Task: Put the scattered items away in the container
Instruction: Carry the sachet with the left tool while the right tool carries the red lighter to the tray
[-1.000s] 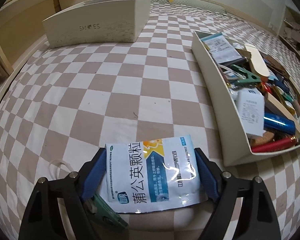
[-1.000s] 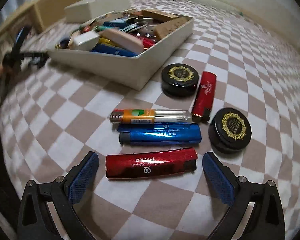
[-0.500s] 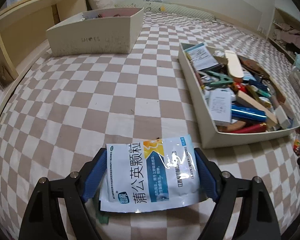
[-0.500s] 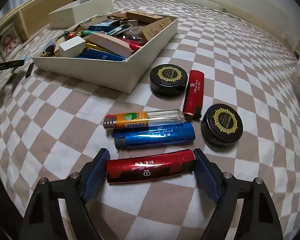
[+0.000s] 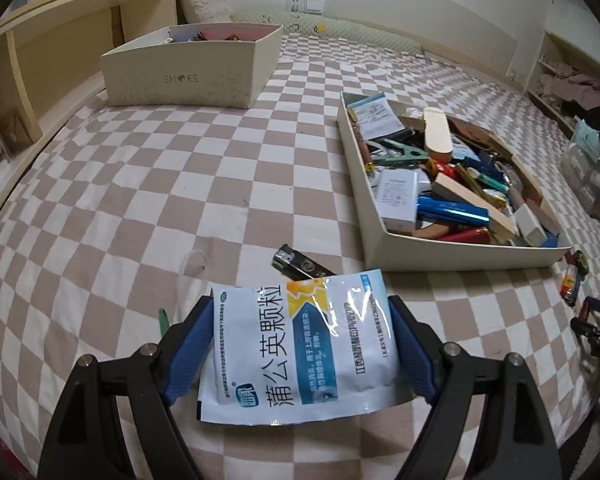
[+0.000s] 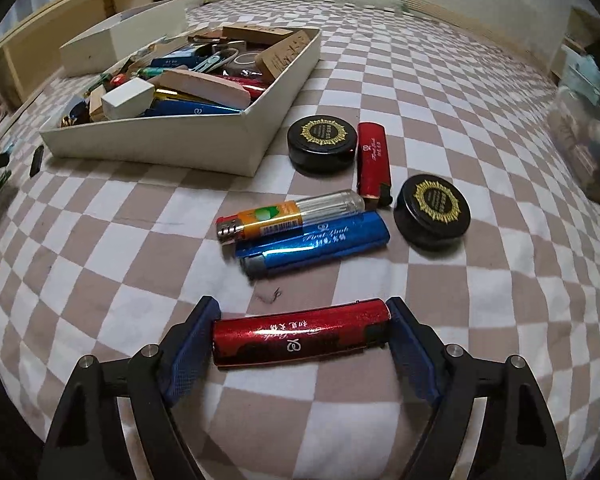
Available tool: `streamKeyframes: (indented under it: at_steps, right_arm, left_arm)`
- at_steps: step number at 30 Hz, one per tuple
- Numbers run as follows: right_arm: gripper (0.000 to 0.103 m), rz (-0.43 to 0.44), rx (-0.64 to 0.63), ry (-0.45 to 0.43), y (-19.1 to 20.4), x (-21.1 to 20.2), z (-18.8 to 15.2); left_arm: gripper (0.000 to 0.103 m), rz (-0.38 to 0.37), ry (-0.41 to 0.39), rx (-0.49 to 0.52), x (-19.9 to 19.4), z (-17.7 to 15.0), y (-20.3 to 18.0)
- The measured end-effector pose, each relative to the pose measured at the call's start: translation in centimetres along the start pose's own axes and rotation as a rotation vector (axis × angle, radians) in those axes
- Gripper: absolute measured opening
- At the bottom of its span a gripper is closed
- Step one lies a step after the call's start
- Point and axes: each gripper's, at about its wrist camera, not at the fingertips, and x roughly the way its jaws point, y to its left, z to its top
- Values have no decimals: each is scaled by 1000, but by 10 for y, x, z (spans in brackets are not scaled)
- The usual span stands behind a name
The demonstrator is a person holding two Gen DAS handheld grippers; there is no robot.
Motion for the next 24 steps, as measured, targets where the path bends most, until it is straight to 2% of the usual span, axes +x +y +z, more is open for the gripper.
streamKeyframes:
  at_steps: [7, 16, 24]
  right_arm:
    - [84, 14, 90, -4, 8, -11, -11]
    - [84, 59, 126, -14, 39, -28, -21]
    - [84, 88, 173, -41, 62, -39, -19]
  left_arm:
    - [84, -43, -36, -17, -17, -7, -10]
    - [84, -84, -35, -7, -25, -21, -26]
    - [84, -111, -49, 6, -35, -21, -46]
